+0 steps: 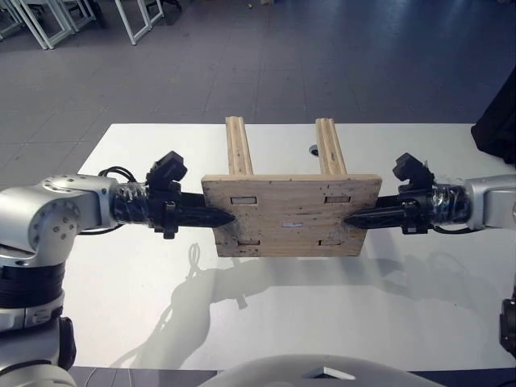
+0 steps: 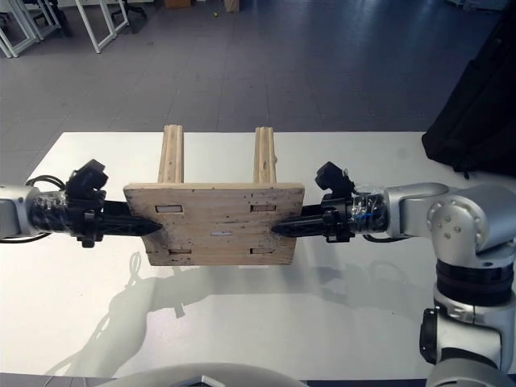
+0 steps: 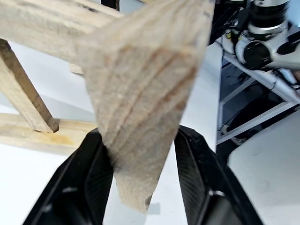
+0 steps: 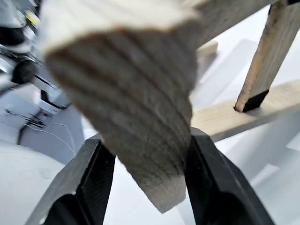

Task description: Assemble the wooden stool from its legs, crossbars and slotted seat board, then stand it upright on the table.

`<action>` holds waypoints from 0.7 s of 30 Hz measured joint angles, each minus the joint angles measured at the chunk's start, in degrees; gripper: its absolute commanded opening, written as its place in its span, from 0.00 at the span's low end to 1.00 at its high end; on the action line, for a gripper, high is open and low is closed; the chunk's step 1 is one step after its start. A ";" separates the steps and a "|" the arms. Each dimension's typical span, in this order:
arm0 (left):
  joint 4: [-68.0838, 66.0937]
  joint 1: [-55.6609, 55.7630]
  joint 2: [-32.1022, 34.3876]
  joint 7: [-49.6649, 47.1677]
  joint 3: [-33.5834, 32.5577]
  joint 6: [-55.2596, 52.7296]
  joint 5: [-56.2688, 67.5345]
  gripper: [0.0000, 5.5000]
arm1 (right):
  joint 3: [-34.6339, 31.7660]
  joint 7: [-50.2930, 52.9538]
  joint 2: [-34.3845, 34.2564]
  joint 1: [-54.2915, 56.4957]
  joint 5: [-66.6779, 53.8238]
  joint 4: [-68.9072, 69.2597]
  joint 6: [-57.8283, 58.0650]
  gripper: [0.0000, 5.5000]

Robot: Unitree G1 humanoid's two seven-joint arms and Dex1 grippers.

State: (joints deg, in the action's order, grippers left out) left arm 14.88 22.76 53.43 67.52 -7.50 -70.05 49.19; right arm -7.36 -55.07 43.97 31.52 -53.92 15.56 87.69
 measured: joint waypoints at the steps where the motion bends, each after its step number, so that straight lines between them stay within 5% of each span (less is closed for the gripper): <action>1: -1.05 0.99 -0.01 0.79 -0.60 -1.92 1.35 0.30 | 0.58 0.04 1.27 1.05 -4.04 -3.51 0.55 0.34; 7: -16.76 12.32 0.30 3.75 3.33 -13.90 14.39 0.30 | 18.64 -1.91 8.97 13.91 -31.45 -31.13 1.67 0.34; 10: -29.64 20.52 -2.49 2.78 11.95 -18.33 21.50 0.30 | 32.48 -1.59 6.07 24.43 -43.94 -51.06 2.20 0.34; 13: -43.47 28.28 -4.29 -1.20 18.05 -20.26 24.90 0.30 | 38.22 1.08 1.02 30.40 -50.06 -69.57 3.06 0.34; 16: -58.67 33.84 -8.17 -4.23 21.30 -21.76 26.03 0.39 | 35.87 6.17 -5.76 33.81 -51.33 -87.17 3.88 0.34; 21: -75.35 38.71 -12.95 -10.01 16.46 -22.14 20.43 0.55 | 13.86 16.89 -11.53 41.67 -34.41 -111.49 4.62 0.42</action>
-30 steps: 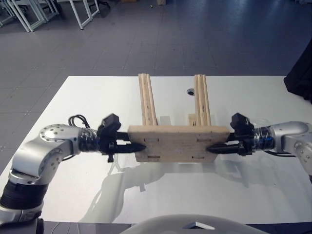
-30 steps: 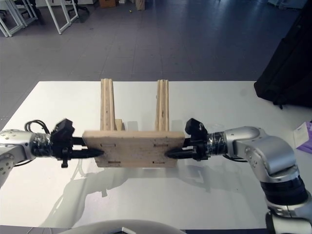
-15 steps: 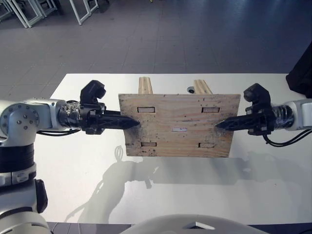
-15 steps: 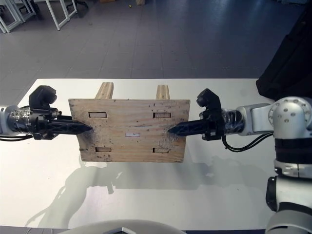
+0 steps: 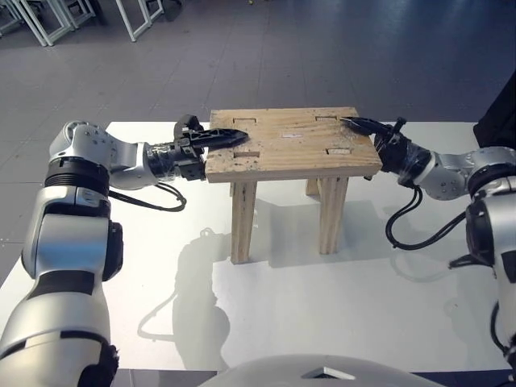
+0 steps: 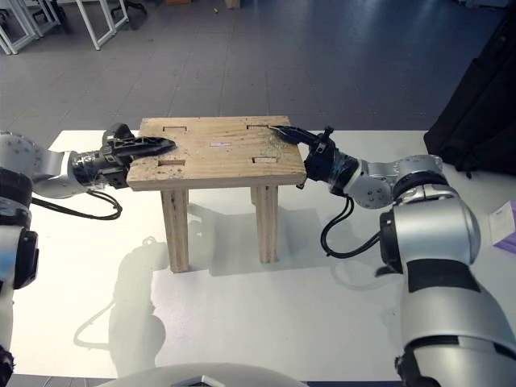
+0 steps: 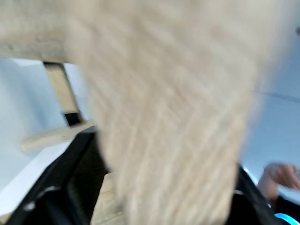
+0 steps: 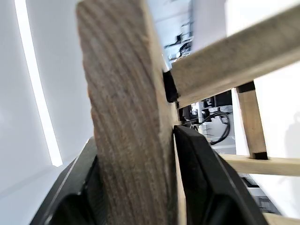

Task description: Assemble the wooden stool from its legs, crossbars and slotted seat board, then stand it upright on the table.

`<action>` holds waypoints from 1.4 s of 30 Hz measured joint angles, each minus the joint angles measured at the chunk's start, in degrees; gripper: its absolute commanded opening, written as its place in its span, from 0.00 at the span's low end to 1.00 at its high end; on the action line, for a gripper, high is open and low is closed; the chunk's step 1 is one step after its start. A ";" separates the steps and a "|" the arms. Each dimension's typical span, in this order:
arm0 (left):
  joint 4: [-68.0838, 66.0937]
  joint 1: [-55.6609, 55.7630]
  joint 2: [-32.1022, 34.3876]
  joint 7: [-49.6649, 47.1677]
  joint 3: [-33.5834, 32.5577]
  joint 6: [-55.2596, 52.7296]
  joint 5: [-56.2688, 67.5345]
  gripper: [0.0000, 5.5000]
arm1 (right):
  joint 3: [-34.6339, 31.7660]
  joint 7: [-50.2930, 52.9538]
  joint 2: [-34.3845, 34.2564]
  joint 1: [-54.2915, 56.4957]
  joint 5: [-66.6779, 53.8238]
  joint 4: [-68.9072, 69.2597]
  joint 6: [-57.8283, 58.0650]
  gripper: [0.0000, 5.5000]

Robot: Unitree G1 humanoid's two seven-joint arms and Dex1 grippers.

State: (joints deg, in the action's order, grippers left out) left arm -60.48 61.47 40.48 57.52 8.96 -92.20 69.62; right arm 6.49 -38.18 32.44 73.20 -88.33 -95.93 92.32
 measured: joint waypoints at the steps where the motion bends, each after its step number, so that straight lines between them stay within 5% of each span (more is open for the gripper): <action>1: -1.92 0.27 -0.27 -1.46 -1.38 -0.01 -2.35 0.58 | -5.67 1.65 0.15 1.24 4.00 -4.29 -0.05 0.46; 5: -5.08 0.30 -0.59 -2.86 -6.78 -0.04 -7.25 0.70 | -19.67 5.32 3.22 2.28 14.57 -10.36 0.14 0.54; 8: -5.78 0.28 0.26 -2.28 -9.66 -0.06 -8.93 0.70 | -27.21 7.21 6.37 2.30 20.19 -10.72 0.15 0.54; 20: 2.11 -1.79 9.95 5.94 -16.44 0.49 -16.79 0.70 | -44.10 7.14 13.12 -1.28 34.13 -4.59 0.14 0.54; 23: 11.06 -8.70 10.74 7.72 -15.89 12.53 -21.03 0.70 | -43.70 3.58 10.60 -8.03 34.43 10.86 -0.84 0.54; 26: 17.21 -11.57 6.61 -1.10 -19.16 26.37 -23.74 0.70 | -44.82 4.21 4.22 -16.33 34.20 29.79 -10.53 0.54; 29: 25.81 -16.79 -3.86 -15.52 -20.46 42.55 -29.34 0.70 | -42.68 7.93 -4.96 -25.99 39.81 48.78 -30.21 0.54; 32: 30.90 -22.56 -15.46 -29.62 -20.41 57.09 -35.30 0.70 | -33.60 15.81 -10.87 -35.73 54.70 60.94 -51.32 0.54; 36: 33.89 -27.90 -24.47 -45.18 -20.43 75.12 -45.62 0.70 | -20.52 27.84 -16.84 -43.23 73.94 69.90 -74.72 0.54; 42: 35.86 -29.24 -24.96 -47.73 -20.87 79.21 -50.03 0.70 | -17.14 32.06 -18.03 -44.35 79.90 70.56 -80.91 0.54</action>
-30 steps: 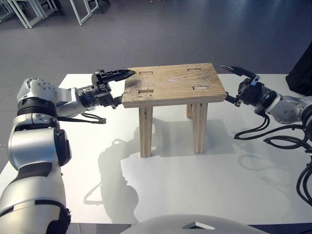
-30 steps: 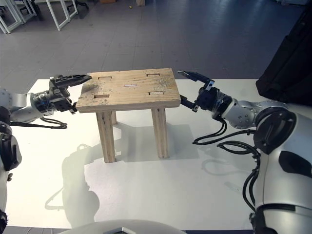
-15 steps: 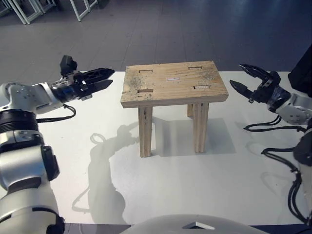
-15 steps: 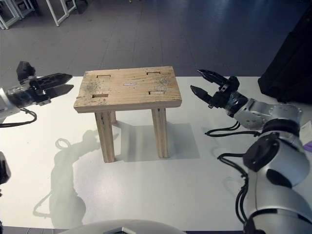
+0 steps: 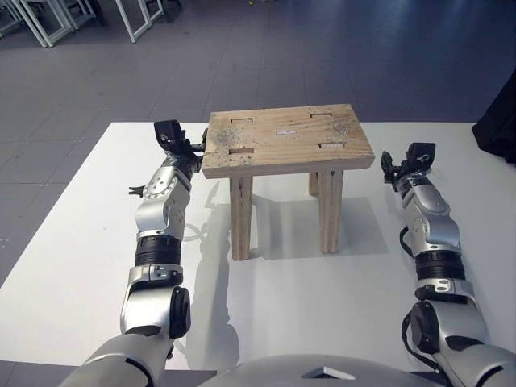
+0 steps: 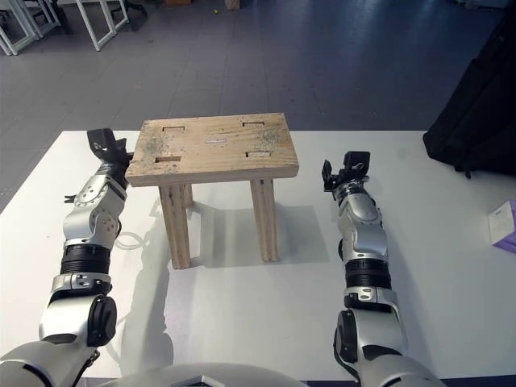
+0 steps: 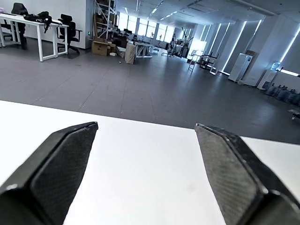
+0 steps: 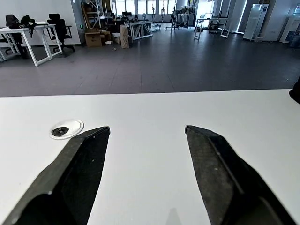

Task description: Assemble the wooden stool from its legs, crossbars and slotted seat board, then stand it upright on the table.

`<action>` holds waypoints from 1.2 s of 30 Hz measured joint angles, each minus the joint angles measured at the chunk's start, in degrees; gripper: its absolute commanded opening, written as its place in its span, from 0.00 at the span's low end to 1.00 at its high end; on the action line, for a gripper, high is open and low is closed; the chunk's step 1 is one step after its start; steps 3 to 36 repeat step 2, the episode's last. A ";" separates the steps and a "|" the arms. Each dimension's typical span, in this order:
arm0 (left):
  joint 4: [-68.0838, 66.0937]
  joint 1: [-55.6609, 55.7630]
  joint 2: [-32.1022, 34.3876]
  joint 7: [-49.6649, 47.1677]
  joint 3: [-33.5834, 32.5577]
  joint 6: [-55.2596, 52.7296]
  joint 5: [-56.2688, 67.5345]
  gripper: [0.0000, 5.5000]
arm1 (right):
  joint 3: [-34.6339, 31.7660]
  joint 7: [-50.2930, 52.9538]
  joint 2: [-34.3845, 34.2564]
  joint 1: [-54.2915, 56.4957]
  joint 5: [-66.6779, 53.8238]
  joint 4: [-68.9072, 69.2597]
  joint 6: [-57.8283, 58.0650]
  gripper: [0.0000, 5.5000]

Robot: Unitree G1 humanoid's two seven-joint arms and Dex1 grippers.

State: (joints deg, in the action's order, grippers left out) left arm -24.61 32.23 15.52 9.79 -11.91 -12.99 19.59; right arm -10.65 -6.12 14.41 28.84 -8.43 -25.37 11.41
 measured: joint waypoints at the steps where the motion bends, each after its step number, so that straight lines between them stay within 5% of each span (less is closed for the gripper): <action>1: 0.01 0.00 -0.01 0.00 0.23 0.00 -0.73 0.70 | 0.30 0.16 -0.21 -0.06 0.38 0.00 -0.11 0.54; 36: 0.01 0.00 -0.01 0.01 0.58 -0.01 -1.17 0.70 | 0.41 0.42 -0.22 -0.13 0.59 0.01 -0.36 0.54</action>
